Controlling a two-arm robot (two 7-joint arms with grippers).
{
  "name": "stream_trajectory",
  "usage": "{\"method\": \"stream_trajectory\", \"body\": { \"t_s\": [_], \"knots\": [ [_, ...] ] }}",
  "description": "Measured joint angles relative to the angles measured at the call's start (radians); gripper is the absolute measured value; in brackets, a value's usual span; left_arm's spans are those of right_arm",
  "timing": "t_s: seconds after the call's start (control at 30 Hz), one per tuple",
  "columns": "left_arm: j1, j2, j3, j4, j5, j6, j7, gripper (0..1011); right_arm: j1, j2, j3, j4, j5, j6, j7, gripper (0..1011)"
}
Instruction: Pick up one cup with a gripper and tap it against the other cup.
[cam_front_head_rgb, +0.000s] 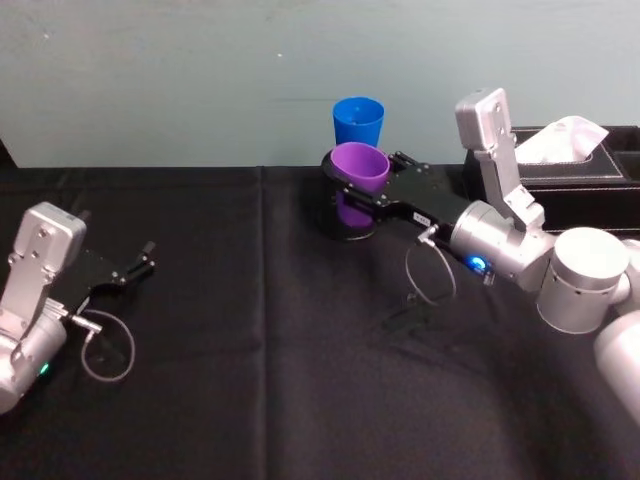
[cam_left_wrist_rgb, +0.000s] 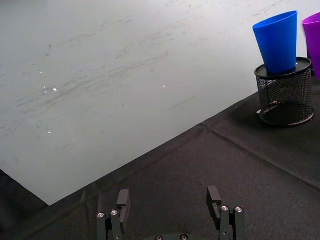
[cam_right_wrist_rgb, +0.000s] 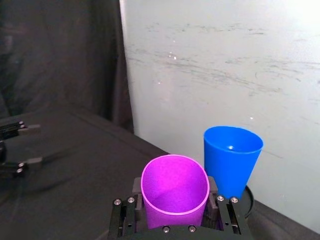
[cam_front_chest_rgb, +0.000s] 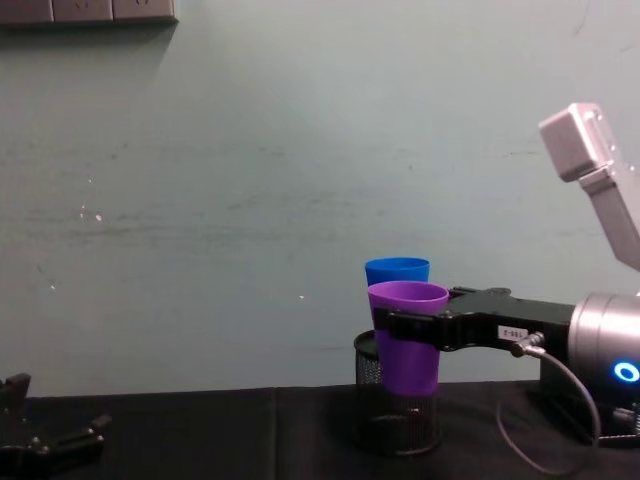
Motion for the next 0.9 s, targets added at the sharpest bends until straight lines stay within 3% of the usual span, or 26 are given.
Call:
{"method": "stream_trajectory", "body": {
  "t_s": [0.57,0.9],
  "knots": [
    [0.0,0.0,0.0,0.0,0.0,0.0,0.0,1000,0.097,-0.082,0.034,0.184,-0.026,-0.051,0.008,726],
    [0.0,0.0,0.0,0.0,0.0,0.0,0.0,1000,0.128,-0.108,0.054,0.246,-0.027,-0.061,0.015,726]
  ]
}}
